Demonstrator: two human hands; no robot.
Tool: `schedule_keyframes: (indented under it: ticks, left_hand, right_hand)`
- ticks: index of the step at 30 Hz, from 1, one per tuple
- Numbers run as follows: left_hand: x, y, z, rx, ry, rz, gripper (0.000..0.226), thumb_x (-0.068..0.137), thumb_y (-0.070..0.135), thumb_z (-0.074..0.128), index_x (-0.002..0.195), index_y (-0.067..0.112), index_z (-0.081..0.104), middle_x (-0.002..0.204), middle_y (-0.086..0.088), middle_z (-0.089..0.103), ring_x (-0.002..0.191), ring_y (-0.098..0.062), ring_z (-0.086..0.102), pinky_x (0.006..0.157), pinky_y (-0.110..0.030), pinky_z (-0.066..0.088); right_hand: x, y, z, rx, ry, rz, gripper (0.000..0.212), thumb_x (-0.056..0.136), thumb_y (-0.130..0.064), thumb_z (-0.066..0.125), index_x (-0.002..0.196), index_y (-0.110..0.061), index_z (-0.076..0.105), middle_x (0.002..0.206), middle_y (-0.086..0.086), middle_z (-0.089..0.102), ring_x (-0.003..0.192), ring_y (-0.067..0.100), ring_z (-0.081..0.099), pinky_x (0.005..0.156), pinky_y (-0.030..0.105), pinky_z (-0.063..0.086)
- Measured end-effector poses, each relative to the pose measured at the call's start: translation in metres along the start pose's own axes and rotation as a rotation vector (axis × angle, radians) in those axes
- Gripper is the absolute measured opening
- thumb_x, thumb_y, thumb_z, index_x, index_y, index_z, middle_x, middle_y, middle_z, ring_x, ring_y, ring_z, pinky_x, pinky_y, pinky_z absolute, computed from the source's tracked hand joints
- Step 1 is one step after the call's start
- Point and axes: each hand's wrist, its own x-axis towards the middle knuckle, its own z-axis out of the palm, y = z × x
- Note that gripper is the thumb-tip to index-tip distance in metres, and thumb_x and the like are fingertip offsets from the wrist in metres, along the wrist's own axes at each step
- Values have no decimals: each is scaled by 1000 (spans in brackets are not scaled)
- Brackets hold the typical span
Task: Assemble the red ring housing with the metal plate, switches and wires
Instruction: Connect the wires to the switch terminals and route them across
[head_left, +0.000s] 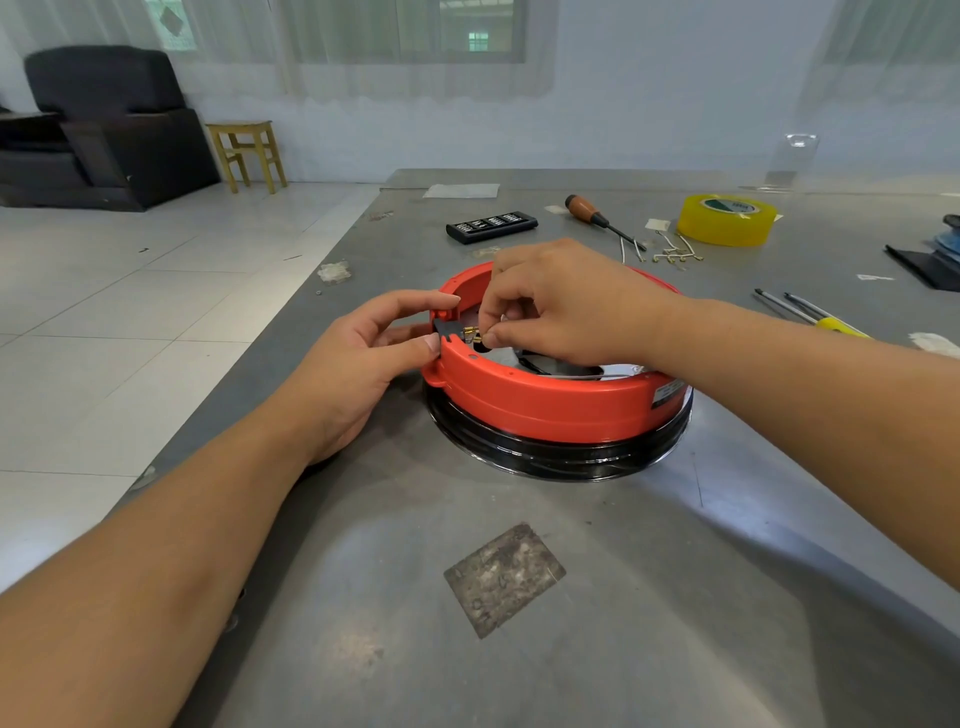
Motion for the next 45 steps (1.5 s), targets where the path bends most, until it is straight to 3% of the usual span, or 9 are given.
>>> schedule_keyframes:
  ticks: [4, 18, 25, 29, 37, 42, 45]
  left_hand:
    - [0, 0, 0, -1, 1, 11, 39, 98, -3, 64, 121, 26, 76, 119, -13, 76, 103, -25, 70, 93, -30, 58]
    - [-1, 2, 2, -9, 9, 11, 38, 98, -5, 63, 121, 24, 75, 115, -7, 76, 101, -22, 70, 89, -28, 58]
    - [-1, 4, 2, -15, 9, -14, 38, 98, -5, 62, 123, 22, 74, 125, -13, 74, 116, -28, 69, 92, -31, 58]
    - [-1, 5, 2, -36, -15, -29, 38, 99, -6, 61, 123, 20, 73, 122, -18, 75, 106, -30, 70, 87, -29, 60]
    - [0, 3, 0, -29, -45, -15, 36, 100, -3, 61, 121, 24, 73, 101, -11, 79, 88, -19, 73, 82, -26, 59]
    - [0, 1, -2, -40, -71, -11, 35, 99, 3, 66, 124, 26, 75, 117, -18, 77, 103, -28, 73, 90, -29, 59]
    - [0, 1, -3, -53, -73, -16, 36, 95, 8, 69, 125, 26, 75, 123, -15, 76, 111, -28, 73, 92, -30, 59]
  right_hand:
    - [0, -1, 0, -42, -16, -8, 3, 90, -32, 74, 91, -29, 74, 88, -14, 55, 77, 2, 51, 77, 45, 51]
    - [2, -5, -1, -9, -31, 92, 6, 89, -33, 74, 90, -27, 74, 92, -10, 61, 83, 8, 59, 79, 47, 53]
    - [7, -10, -3, -90, -20, 124, 7, 88, -39, 74, 87, -31, 74, 83, -14, 58, 79, 6, 55, 73, 41, 52]
    - [7, -11, -2, -173, -7, 85, 8, 90, -40, 71, 87, -32, 73, 86, -13, 58, 83, 9, 56, 66, 32, 44]
    - [4, -13, 5, -166, 47, 72, 8, 90, -40, 71, 88, -32, 71, 76, -19, 47, 80, 5, 47, 69, 32, 41]
    - [-1, -14, 1, -94, 14, 25, 6, 90, -33, 74, 94, -29, 72, 84, -17, 50, 82, 5, 52, 77, 36, 49]
    - [-5, -13, -7, -55, 14, -11, 11, 89, -26, 76, 99, -25, 71, 92, -11, 52, 84, 6, 56, 80, 32, 49]
